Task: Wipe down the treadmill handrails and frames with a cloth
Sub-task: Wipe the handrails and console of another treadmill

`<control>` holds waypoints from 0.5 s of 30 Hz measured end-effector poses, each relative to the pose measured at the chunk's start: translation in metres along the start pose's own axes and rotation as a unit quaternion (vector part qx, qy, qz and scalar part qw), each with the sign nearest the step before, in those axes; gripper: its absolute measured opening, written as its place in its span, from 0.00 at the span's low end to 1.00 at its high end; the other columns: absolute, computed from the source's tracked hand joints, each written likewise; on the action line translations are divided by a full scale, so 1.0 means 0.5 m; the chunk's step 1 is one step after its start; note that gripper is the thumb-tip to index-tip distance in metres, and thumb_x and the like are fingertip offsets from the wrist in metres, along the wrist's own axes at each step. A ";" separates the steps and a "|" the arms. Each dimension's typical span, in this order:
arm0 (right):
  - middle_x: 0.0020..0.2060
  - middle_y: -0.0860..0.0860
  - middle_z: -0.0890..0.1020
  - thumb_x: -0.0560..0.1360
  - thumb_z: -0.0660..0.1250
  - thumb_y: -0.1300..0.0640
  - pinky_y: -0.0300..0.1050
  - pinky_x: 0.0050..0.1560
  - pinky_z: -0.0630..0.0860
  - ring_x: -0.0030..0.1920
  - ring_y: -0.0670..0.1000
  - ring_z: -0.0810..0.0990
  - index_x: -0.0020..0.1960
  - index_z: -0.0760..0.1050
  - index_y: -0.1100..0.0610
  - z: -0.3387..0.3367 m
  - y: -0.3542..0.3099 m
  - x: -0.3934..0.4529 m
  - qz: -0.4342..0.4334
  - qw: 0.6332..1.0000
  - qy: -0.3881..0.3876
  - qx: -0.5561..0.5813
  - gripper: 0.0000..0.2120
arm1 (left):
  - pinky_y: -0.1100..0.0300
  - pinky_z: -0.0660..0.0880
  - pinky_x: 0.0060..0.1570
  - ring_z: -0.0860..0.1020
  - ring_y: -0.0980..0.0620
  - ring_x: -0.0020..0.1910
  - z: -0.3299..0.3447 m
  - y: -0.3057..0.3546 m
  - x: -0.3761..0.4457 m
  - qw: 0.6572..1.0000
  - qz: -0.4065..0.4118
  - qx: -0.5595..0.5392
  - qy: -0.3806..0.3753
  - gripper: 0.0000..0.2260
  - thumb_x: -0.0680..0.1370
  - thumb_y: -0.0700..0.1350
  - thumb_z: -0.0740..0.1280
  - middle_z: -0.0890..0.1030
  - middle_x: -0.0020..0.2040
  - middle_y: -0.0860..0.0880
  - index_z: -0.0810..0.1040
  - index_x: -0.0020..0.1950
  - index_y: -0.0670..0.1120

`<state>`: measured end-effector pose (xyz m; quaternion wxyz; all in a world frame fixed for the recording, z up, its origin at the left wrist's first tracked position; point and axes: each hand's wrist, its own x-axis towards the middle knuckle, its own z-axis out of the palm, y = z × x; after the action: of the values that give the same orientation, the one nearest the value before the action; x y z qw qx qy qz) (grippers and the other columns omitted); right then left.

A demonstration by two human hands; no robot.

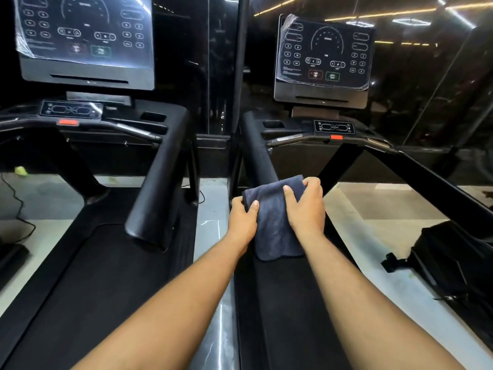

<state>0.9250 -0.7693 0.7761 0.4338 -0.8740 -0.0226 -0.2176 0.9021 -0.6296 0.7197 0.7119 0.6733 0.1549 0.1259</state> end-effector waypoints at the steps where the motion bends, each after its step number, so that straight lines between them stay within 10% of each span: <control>1: 0.63 0.53 0.74 0.79 0.69 0.48 0.54 0.56 0.74 0.62 0.59 0.77 0.65 0.68 0.55 0.006 0.001 0.009 -0.010 0.999 0.011 -0.031 0.20 | 0.55 0.79 0.57 0.80 0.53 0.57 0.012 -0.003 0.011 1.000 -0.006 -0.010 0.004 0.13 0.85 0.49 0.63 0.80 0.58 0.51 0.69 0.67 0.48; 4: 0.76 0.55 0.65 0.78 0.69 0.47 0.67 0.70 0.68 0.75 0.60 0.65 0.76 0.62 0.53 0.041 0.010 0.015 -0.062 0.987 0.023 -0.145 0.31 | 0.54 0.78 0.57 0.79 0.52 0.56 0.035 -0.025 0.051 0.999 -0.036 -0.005 0.005 0.11 0.84 0.48 0.64 0.79 0.57 0.50 0.69 0.65 0.47; 9: 0.84 0.50 0.42 0.83 0.49 0.34 0.82 0.71 0.46 0.82 0.59 0.37 0.84 0.45 0.42 0.137 0.065 -0.017 -0.106 0.874 -0.230 -0.415 0.33 | 0.50 0.77 0.57 0.79 0.46 0.59 0.001 -0.125 0.141 0.980 -0.019 0.171 -0.104 0.11 0.83 0.50 0.66 0.79 0.61 0.44 0.72 0.61 0.45; 15: 0.82 0.53 0.33 0.81 0.55 0.35 0.77 0.70 0.59 0.81 0.65 0.35 0.83 0.36 0.47 0.158 0.068 -0.004 -0.102 0.784 -0.295 -0.537 0.41 | 0.47 0.61 0.78 0.59 0.45 0.82 -0.060 -0.186 0.254 0.895 0.116 0.388 -0.189 0.27 0.86 0.52 0.60 0.59 0.83 0.46 0.60 0.82 0.45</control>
<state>0.9593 -0.7295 0.7080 -0.1580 -0.9799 -0.1183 0.0305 1.0043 -0.5584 0.6193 0.3905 0.9202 -0.0255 0.0076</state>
